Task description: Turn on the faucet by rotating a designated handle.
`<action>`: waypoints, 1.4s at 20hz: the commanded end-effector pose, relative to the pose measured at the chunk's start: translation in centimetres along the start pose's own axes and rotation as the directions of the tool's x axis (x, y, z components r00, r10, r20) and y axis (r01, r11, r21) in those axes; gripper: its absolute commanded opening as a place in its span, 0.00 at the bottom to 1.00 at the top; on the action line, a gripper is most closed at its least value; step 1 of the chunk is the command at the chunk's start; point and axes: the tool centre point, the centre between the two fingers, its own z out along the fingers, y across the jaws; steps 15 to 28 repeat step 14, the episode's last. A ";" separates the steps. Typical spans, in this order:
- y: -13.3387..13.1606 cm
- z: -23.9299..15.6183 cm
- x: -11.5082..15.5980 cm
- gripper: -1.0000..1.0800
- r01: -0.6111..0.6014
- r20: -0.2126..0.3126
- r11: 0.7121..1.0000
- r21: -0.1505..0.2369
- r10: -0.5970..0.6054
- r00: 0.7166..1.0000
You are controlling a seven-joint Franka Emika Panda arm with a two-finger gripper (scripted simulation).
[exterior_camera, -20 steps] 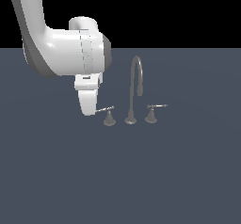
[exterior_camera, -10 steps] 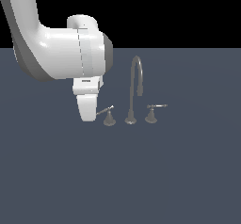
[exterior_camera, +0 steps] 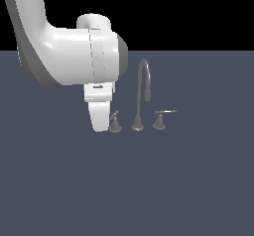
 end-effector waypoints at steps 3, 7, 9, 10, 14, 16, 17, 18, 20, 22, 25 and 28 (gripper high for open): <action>0.5 0.1 0.8 0.00 -0.003 -0.001 1.000 -0.004 0.003 1.000; 0.1 0.2 3.7 0.00 -0.021 -0.005 1.000 -0.007 0.021 1.000; 0.0 0.2 5.1 0.00 -0.030 -0.007 1.000 -0.008 0.030 1.000; -0.1 0.2 5.8 0.00 -0.035 -0.008 0.999 -0.009 0.035 0.999; -0.3 0.3 7.9 0.00 -0.048 -0.011 0.999 -0.010 0.048 0.999; -0.3 0.3 7.9 0.00 -0.048 -0.011 0.999 -0.010 0.048 0.999; -0.3 0.3 7.9 0.00 -0.048 -0.011 0.999 -0.010 0.048 0.999; -0.3 0.3 7.9 0.00 -0.048 -0.011 0.999 -0.010 0.048 0.999; -0.3 0.3 7.9 0.00 -0.048 -0.011 0.999 -0.010 0.048 0.999; -0.3 0.3 7.9 0.00 -0.048 -0.011 0.999 -0.010 0.048 0.999; -0.3 0.3 7.9 0.00 -0.048 -0.011 0.999 -0.010 0.048 0.999; -0.3 0.3 7.9 0.00 -0.048 -0.011 0.999 -0.010 0.048 0.999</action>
